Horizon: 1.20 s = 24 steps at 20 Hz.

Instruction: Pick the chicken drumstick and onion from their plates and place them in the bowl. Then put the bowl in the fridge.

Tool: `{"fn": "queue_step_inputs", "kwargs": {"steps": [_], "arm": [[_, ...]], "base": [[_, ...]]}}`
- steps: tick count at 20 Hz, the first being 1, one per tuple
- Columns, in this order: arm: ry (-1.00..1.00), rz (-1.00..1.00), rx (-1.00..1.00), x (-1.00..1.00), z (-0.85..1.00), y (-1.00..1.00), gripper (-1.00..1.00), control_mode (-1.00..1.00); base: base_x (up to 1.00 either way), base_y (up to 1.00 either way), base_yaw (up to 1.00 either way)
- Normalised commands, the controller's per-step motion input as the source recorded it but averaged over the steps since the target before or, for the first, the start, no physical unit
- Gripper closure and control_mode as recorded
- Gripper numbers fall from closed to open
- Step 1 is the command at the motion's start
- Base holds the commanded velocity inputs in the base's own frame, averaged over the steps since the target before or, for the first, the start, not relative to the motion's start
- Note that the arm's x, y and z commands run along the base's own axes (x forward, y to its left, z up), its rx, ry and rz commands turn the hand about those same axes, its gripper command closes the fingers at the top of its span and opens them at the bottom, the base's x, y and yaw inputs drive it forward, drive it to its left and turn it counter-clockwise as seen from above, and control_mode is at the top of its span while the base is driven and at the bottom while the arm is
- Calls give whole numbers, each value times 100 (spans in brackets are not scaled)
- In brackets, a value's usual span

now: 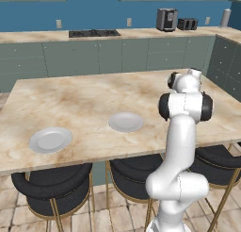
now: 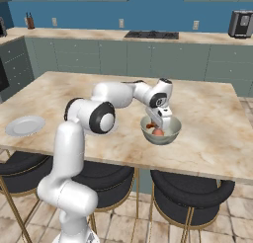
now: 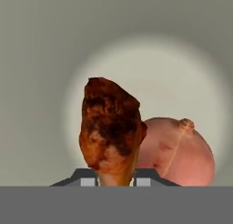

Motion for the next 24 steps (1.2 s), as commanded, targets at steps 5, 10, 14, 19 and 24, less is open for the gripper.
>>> {"fn": "queue_step_inputs", "kwargs": {"steps": [5, 10, 14, 19, 24], "arm": [[0, 0, 0, -7, 1, -3, -100, -100], [0, 0, 0, -12, 11, -1, -100, -100], [0, 0, 0, -21, 34, 0, -100, -100], [0, 7, 0, -32, 34, 1, -100, -100], [-5, 27, -10, -57, 6, 20, -100, -100]], "base": [[0, 0, 0], [0, 0, 0], [0, 0, 0], [0, 0, 0], [0, 0, 0]]}}
